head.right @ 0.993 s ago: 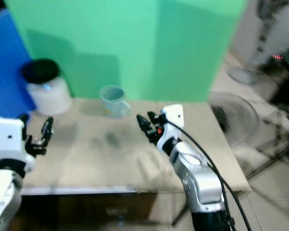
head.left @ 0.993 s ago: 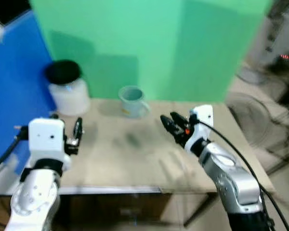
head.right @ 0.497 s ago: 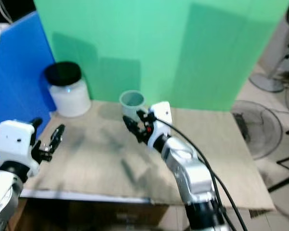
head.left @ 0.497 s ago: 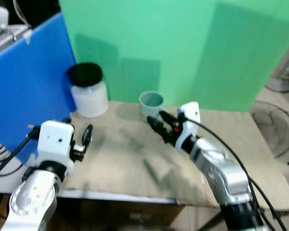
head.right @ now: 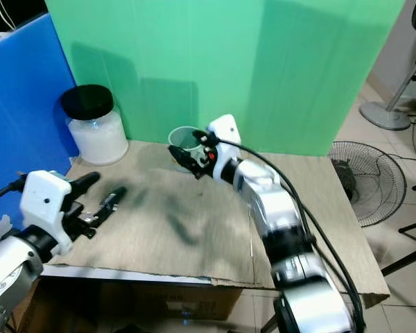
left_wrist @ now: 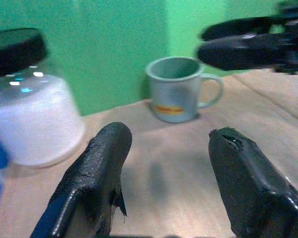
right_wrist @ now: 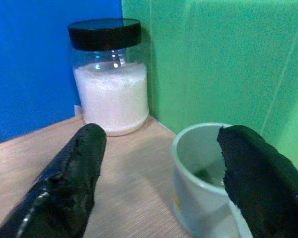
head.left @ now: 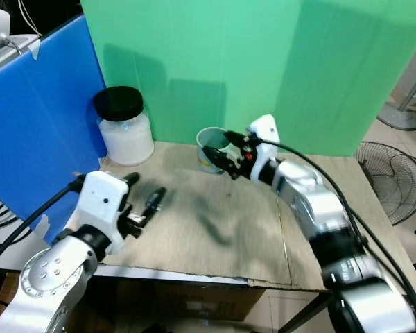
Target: Setting the table
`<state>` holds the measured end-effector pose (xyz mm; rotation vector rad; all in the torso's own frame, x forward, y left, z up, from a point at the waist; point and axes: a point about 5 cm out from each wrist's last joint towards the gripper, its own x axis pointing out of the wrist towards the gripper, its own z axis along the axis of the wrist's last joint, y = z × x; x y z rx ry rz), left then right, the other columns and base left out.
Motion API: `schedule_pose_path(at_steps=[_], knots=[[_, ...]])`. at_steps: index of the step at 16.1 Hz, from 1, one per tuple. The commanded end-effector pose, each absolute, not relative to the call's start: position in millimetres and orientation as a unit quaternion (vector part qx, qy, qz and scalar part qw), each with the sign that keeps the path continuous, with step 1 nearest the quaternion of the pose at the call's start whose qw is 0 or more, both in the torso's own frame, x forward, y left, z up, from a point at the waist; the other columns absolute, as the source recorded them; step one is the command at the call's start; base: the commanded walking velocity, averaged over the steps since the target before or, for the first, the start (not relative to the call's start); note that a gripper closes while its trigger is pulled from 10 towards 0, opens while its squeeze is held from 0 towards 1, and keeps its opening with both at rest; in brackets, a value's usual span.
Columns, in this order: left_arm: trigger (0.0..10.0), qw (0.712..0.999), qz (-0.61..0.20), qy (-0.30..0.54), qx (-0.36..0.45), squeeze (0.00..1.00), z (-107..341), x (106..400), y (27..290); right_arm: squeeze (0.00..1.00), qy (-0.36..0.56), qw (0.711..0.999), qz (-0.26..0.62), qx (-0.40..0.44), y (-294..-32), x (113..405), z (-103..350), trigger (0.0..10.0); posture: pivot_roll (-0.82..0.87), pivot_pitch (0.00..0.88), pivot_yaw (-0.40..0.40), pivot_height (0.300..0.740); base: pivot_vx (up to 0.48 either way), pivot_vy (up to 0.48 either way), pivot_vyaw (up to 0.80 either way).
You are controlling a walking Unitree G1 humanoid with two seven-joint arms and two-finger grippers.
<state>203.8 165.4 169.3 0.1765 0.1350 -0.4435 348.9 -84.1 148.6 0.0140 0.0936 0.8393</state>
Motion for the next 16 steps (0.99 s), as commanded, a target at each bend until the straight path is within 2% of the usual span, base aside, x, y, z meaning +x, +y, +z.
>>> schedule_pose_path(at_steps=[1,3,4,5,6,11,16], knots=[[10.0,0.964,-0.24,0.073,0.084,0.0,168.7,202.5,161.9,1.0,0.049,0.91,0.411,-0.015,-86.6,352.9,146.8,10.0,0.01,0.018,-0.004,0.74,0.0,0.0,0.0],[10.0,0.958,-0.265,0.08,0.079,0.0,167.1,200.2,157.3,1.0,0.07,0.902,0.421,-0.064,-88.3,360.4,139.4,10.0,0.01,0.021,-0.008,0.74,0.0,0.0,0.0],[10.0,0.956,-0.272,0.082,0.077,0.0,166.4,198.8,155.5,0.58,0.077,0.903,0.415,-0.074,-90.8,363.4,137.1,10.0,0.02,0.021,-0.013,0.74,0.0,0.0,0.0],[10.0,0.955,-0.274,0.083,0.076,0.0,166.3,198.3,154.9,0.58,0.078,0.905,0.411,-0.072,-91.9,364.7,137.2,10.0,0.02,0.021,-0.014,0.74,0.0,0.0,0.0],[10.0,0.953,-0.28,0.085,0.075,0.0,166.2,197.0,153.8,0.0,0.072,0.912,0.399,-0.057,-95.8,369.4,139.4,10.0,0.02,0.02,-0.015,0.74,0.0,0.0,0.0],[10.0,0.949,-0.293,0.091,0.074,0.0,164.3,195.9,151.8,0.0,0.088,0.93,0.355,-0.045,-107.8,377.7,133.7,10.0,0.02,0.023,-0.015,0.74,0.0,0.0,0.0],[10.0,0.945,-0.304,0.097,0.078,0.0,163.8,196.8,151.5,0.0,0.136,0.925,0.35,-0.056,-103.5,373.6,115.3,10.0,0.02,0.023,-0.003,0.74,0.0,0.0,0.0]])
